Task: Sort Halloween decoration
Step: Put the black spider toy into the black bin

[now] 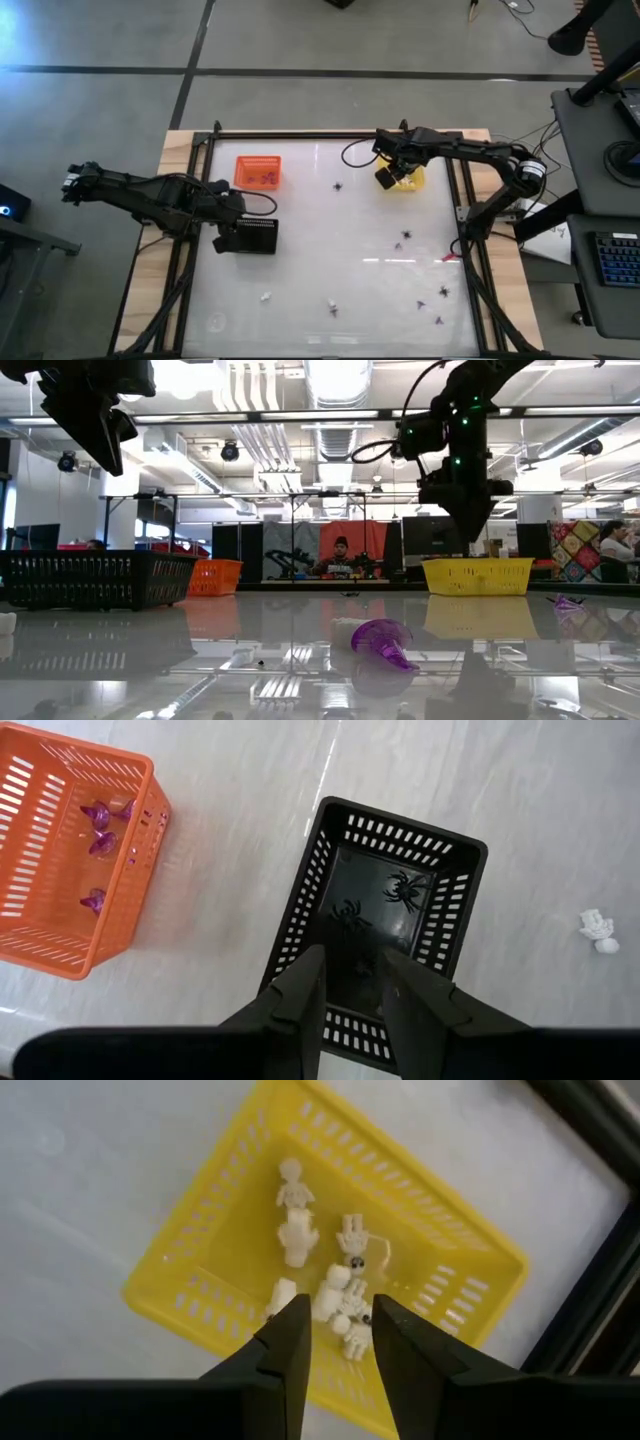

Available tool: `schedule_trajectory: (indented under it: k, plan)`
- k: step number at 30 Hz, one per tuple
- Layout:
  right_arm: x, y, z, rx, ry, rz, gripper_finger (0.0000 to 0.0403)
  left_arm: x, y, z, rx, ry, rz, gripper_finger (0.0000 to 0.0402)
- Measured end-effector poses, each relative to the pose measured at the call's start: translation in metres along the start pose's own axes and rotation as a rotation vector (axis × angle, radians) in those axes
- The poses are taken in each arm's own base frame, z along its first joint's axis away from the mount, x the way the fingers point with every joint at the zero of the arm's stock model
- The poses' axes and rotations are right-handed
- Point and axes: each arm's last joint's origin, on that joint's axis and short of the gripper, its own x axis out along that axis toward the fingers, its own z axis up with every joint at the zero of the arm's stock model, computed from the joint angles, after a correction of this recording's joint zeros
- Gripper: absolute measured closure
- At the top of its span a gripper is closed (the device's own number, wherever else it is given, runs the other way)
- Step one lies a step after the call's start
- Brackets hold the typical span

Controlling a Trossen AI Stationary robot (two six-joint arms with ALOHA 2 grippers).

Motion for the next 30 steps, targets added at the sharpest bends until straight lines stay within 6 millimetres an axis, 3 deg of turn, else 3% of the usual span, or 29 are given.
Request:
schedule_trajectory:
  k: [16, 19, 23, 30]
  plan:
    - [-0.041, 0.002, 0.02, -0.011, -0.098, 0.052, 0.03, 0.0, -0.003, 0.01, -0.13, -0.101, -0.047, 0.0324]
    - [-0.048, 0.006, 0.02, -0.018, -0.084, 0.132, 0.03, 0.0, -0.003, 0.011, -0.15, -0.101, -0.048, 0.0324]
    - [-0.056, 0.017, 0.012, -0.062, -0.007, 0.237, 0.03, 0.0, -0.003, 0.01, -0.151, -0.095, -0.045, 0.0324]
    - [-0.069, 0.038, -0.023, -0.089, 0.141, 0.176, 0.03, 0.0, -0.002, 0.008, -0.139, -0.077, -0.035, 0.0324]
